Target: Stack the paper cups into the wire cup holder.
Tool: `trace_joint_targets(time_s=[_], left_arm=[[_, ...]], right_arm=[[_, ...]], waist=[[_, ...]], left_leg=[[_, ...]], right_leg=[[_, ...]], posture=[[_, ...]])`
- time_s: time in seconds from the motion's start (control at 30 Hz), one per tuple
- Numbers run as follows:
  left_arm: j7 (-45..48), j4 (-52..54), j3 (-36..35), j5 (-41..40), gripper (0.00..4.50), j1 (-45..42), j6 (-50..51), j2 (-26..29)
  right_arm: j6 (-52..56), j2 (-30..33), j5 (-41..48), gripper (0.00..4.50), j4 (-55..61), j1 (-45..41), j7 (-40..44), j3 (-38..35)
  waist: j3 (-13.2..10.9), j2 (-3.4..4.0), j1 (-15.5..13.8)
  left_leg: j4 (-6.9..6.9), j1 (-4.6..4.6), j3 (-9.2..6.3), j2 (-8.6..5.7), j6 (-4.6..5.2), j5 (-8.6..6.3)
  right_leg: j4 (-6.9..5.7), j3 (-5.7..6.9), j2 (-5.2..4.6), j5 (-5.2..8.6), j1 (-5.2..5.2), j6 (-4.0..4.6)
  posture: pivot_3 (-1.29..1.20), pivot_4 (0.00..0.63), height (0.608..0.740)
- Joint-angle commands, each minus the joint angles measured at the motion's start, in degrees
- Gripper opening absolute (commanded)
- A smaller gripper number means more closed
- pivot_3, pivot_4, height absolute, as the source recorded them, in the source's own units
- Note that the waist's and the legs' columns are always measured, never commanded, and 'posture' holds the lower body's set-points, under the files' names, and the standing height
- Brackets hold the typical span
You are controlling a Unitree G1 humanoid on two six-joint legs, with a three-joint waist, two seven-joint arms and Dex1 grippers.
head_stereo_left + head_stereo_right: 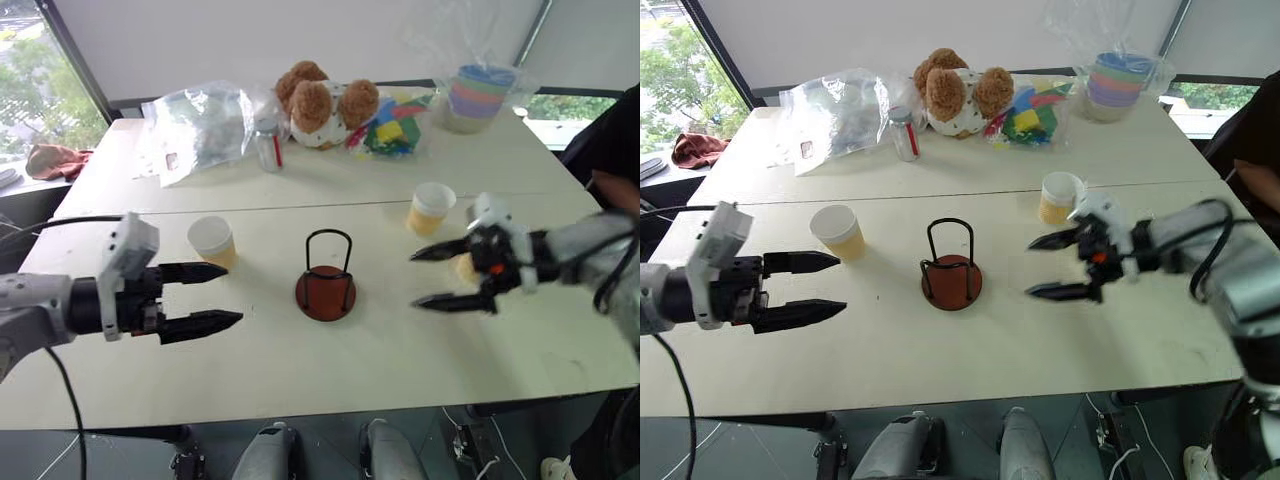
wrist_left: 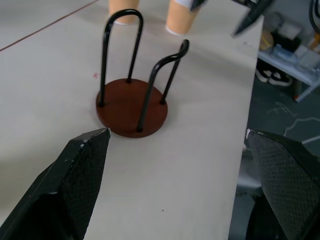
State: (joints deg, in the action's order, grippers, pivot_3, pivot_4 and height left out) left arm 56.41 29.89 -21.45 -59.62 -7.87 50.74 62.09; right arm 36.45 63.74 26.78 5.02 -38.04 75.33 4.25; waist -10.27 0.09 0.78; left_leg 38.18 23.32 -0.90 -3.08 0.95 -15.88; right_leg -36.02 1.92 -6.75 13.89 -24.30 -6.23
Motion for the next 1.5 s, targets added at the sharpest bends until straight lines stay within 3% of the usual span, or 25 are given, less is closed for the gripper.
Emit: trace_joint_targets(time_s=[0.03, 0.13, 0.23, 0.43, 0.93, 1.07, 1.27, 1.5], left_arm=[[2.27, 1.38, 2.46, 1.93, 4.50, -3.40, -1.42, 2.40], [2.56, 1.72, 4.28, 3.79, 4.50, -4.92, -1.88, 3.09], [-0.59, 1.48, 4.63, -0.01, 4.50, -8.55, 0.14, 0.78], [-4.06, 2.10, 5.08, -1.02, 4.50, -9.54, 2.60, -0.36], [-3.55, 1.16, 4.40, 0.07, 4.50, -8.08, 2.26, -0.37], [-2.43, 0.42, 4.26, 1.28, 4.50, -7.75, 1.49, -0.25], [-1.97, 0.72, 3.28, 2.18, 4.50, -6.06, 0.96, -0.21], [-4.03, 1.92, 2.48, 1.80, 4.50, -4.45, 1.64, -1.01]], right_arm=[[-7.34, 0.52, -7.39, 4.13, -11.25, -8.14, 4.78, 3.39], [-12.54, 0.48, -13.04, 4.13, -19.05, -12.34, 7.75, 6.24], [-15.43, 1.96, -17.85, 4.13, -25.23, -14.32, 12.06, 9.29], [-19.96, 2.33, -22.89, 4.13, -31.29, -14.75, 13.96, 9.62], [-17.66, 2.20, -23.94, 4.13, -27.78, -9.38, 15.56, 7.05], [-19.57, 1.52, -24.94, 2.86, -27.29, -7.02, 14.86, 7.78], [-20.95, 0.79, -25.74, 0.04, -28.69, -7.82, 14.82, 7.65], [-22.28, -0.54, -25.97, 0.04, -27.81, -12.68, 15.77, 7.69]], waist=[[0.01, -0.05, 0.02], [0.01, -0.05, -0.04], [-0.04, -0.06, -0.25], [-0.04, -0.06, 0.00], [-0.04, -0.06, -0.21], [-0.03, -0.05, -0.12], [-0.03, -0.05, -0.06], [-0.03, -0.05, -0.09]], left_leg=[[-0.01, -0.01, 0.00, 0.01, 0.00, 0.00], [-0.10, 0.01, 0.00, 0.03, 0.01, -0.01], [-0.09, 0.12, 0.09, 0.01, -0.16, 0.09], [-0.04, 0.12, 0.24, 0.00, -0.16, 0.08], [-0.01, 0.08, 0.24, 0.00, -0.21, 0.11], [0.00, 0.07, 0.26, 0.00, -0.21, 0.11], [0.00, 0.05, 0.28, 0.00, -0.21, 0.11], [0.02, 0.06, 0.29, 0.00, -0.22, 0.11]], right_leg=[[-0.02, 0.00, 0.01, -0.03, 0.00, -0.06], [0.01, 0.00, 0.03, -0.07, -0.06, -0.19], [0.05, -0.02, -0.02, -0.06, -0.15, -0.20], [0.09, -0.12, -0.04, -0.07, -0.15, -0.22], [0.02, -0.14, -0.04, -0.07, -0.15, -0.22], [-0.01, -0.16, -0.04, -0.07, -0.15, -0.22], [-0.03, -0.18, -0.03, -0.07, -0.16, -0.22], [-0.03, -0.19, -0.04, -0.07, -0.16, -0.22]], posture=[[0.00, 0.150, 0.740], [0.00, 0.150, 0.740], [0.00, 0.150, 0.740], [0.00, 0.150, 0.740], [0.00, 0.150, 0.740], [0.00, 0.150, 0.740], [0.00, 0.150, 0.740], [0.00, 0.150, 0.740]])
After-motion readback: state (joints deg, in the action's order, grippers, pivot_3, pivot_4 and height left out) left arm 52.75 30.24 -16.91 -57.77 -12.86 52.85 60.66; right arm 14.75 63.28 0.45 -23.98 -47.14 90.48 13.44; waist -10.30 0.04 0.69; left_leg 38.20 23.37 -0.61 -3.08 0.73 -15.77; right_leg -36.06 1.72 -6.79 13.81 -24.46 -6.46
